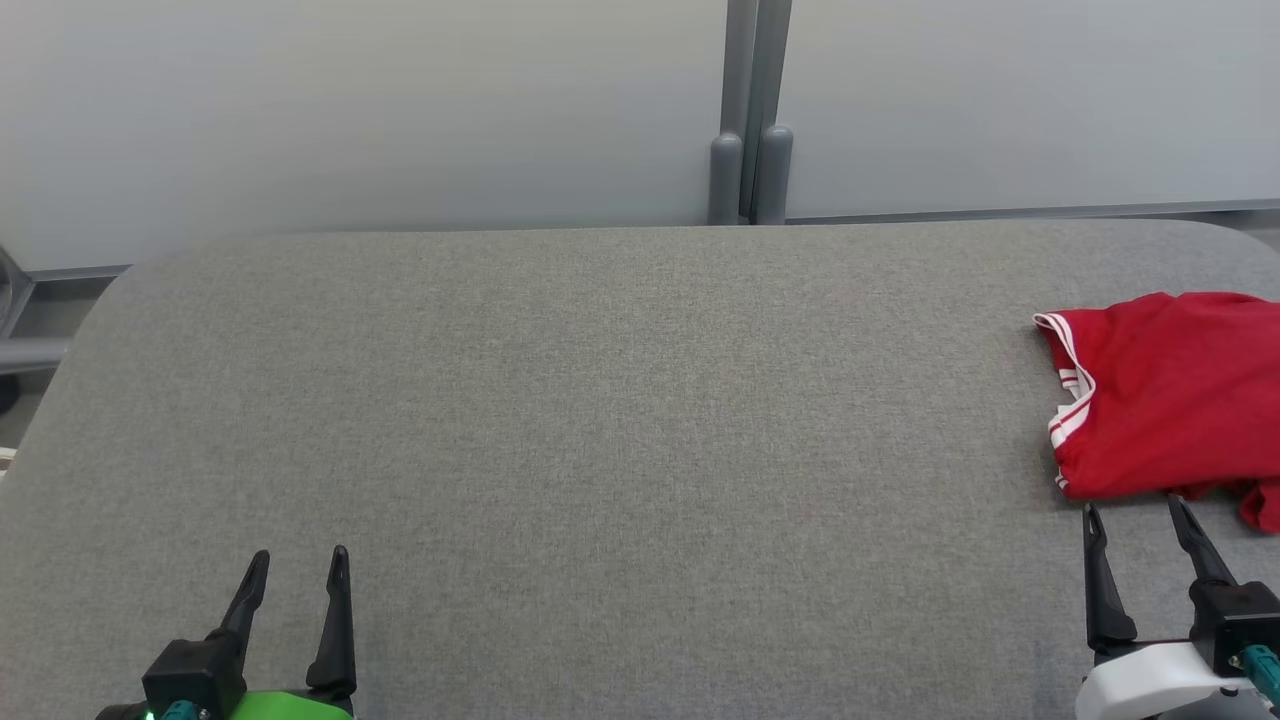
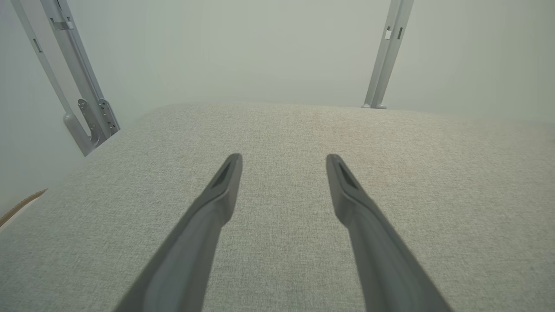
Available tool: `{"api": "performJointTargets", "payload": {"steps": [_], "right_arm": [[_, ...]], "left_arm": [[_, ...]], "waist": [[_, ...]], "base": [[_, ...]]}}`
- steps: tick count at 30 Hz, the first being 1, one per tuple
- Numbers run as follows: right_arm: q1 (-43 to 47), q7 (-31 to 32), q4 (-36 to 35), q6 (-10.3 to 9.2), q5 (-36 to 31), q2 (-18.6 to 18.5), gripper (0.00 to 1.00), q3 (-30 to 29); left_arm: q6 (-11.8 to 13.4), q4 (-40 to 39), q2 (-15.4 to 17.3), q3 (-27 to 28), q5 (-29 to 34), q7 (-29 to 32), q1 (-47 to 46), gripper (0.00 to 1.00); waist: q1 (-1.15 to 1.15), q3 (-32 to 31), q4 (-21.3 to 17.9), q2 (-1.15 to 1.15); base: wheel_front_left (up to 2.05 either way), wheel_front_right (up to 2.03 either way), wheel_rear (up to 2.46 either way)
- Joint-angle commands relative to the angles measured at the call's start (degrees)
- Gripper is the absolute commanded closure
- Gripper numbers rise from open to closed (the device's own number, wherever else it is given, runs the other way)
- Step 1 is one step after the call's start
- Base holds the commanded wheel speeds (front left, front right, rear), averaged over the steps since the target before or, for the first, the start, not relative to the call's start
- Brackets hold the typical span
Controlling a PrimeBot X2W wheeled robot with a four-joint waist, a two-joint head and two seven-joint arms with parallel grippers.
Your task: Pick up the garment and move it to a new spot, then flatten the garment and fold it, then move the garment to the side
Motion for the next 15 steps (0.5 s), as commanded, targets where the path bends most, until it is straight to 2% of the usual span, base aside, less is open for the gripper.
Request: {"api": "performJointTargets", "payload": {"steps": [1, 8, 10, 15], "right_arm": [[0.1, -0.2, 0.1, -0.07, 0.0, -0.1, 0.0, -0.1], [-0.2, -0.2, 0.6, -0.07, -0.6, -0.1, 0.0, 0.2], [-0.3, -0.2, 0.7, -0.05, -0.6, -0.1, 0.0, 0.3], [-0.3, -0.2, 0.5, -0.07, 0.0, -0.1, 0.0, 0.6]], "left_arm": [[-0.2, 0.0, 0.0, 0.2, 0.0, -0.2, 0.3, 0.0], [-0.2, 0.3, -0.1, 0.3, 0.1, -0.2, -0.3, 0.0], [-0.1, 0.1, -0.1, 0.5, 0.1, -0.2, -0.2, 0.0], [-0.1, 0.1, -0.4, 0.6, 0.5, -0.2, -0.4, 0.0]], "waist": [[0.0, 0.0, 0.0, 0.69], [0.0, 0.1, 0.0, 0.69], [0.0, 0.2, -1.6, 0.69], [0.0, 0.1, -1.7, 0.69]], "base": [[0.0, 0.0, 0.0], [0.0, 0.0, 0.0], [0.0, 0.0, 0.0], [0.0, 0.0, 0.0]]}}
